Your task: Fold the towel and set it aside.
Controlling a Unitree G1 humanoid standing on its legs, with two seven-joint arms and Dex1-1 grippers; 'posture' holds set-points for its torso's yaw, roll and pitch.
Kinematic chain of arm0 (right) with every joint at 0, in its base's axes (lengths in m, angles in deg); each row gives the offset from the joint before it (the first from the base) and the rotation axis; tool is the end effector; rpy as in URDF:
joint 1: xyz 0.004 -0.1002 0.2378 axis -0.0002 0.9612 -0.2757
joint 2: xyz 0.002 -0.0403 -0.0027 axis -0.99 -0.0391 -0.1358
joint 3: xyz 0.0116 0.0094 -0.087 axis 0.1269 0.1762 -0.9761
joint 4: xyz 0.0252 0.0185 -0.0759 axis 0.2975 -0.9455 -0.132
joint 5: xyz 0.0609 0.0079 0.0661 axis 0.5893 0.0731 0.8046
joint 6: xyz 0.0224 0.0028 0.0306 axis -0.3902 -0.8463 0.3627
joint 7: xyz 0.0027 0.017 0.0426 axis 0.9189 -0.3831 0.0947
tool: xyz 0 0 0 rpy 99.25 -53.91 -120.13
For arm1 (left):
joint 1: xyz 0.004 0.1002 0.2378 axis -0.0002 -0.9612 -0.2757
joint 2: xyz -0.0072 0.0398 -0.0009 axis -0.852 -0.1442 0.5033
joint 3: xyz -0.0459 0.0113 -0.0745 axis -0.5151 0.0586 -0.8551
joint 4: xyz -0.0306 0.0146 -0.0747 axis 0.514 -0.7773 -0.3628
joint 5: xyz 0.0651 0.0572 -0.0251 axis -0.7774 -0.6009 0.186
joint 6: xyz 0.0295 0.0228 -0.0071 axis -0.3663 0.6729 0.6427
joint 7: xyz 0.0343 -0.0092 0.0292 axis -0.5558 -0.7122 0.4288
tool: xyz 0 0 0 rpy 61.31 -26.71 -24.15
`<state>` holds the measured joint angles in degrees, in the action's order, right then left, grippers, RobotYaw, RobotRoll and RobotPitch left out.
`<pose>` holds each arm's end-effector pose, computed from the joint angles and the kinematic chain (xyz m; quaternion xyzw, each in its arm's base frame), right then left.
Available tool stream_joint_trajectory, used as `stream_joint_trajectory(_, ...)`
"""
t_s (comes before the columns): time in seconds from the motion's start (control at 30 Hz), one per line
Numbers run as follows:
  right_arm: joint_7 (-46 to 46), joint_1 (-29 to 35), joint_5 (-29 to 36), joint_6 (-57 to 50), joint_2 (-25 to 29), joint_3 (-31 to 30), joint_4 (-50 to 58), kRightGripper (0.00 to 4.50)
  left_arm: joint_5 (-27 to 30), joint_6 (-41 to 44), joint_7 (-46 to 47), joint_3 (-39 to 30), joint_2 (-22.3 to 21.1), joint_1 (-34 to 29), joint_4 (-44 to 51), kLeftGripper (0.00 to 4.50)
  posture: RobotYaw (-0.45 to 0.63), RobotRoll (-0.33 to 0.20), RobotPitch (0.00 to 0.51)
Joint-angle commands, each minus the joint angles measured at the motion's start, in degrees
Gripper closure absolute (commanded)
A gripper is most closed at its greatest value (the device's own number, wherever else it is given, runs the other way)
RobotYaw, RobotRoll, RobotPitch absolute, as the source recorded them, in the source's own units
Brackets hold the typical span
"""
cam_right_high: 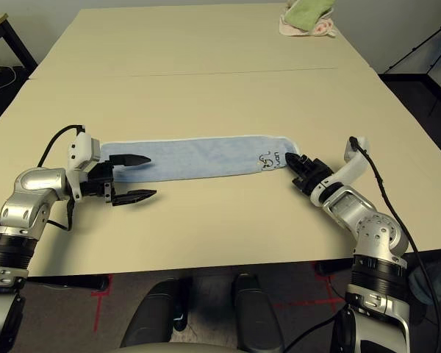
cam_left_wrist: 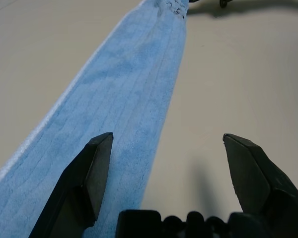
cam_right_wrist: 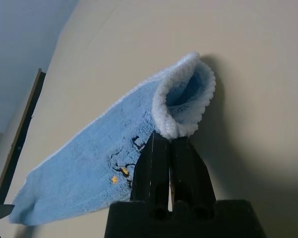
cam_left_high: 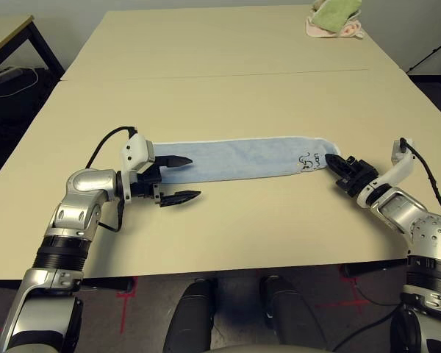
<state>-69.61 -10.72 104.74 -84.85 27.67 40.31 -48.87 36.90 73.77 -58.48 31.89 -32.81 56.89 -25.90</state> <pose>0.2320 -0.2429 0.1141 0.3787 0.1202 0.1388 0.9071 0.2613 0.2544 0.1568 0.1820 0.0430 -0.5615 0.8061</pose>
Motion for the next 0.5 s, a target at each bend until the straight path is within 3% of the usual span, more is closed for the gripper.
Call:
stream_joint_trajectory(0.03, -2.1, 1.4, -1.7, 1.2, 1.8, -0.5, 1.9, 4.45, -0.6, 0.8, -0.6, 1.2, -0.6, -1.0, 1.3, 0.0, 0.01, 0.0, 0.129)
stream_joint_trajectory(0.17, -6.6, 2.0, -4.3, 3.2, 4.6, -2.9, 4.1, 4.45, -0.6, 1.1, -0.5, 1.1, -0.6, -1.1, 1.5, 0.0, 0.01, 0.0, 0.128)
stream_joint_trajectory(0.5, -23.0, 5.7, -19.1, 15.4, 13.5, -16.5, 7.3, 4.45, -0.7, 1.0, -0.3, 1.0, -0.7, -1.0, 1.1, 0.0, 0.01, 0.0, 0.12)
